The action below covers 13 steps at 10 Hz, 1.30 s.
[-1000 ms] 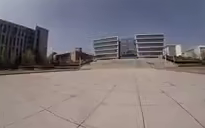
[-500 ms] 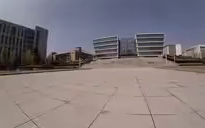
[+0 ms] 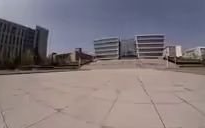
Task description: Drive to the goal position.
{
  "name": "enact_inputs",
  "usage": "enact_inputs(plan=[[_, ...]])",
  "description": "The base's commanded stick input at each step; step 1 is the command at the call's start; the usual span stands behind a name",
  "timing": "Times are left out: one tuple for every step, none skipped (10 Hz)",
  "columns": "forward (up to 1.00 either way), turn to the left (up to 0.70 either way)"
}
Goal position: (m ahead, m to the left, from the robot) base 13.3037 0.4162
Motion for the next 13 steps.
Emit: enact_inputs(plan=[[0.7, 0.0], [0.7, 0.0], [0.7, 0.0], [0.7, 0.0], [0.7, 0.0], [0.7, 0.0], [0.7, 0.0], [0.7, 0.0], [0.7, 0.0], [0.7, 0.0], [0.7, 0.0], [0.7, 0.0], [0.7, 0.0]])
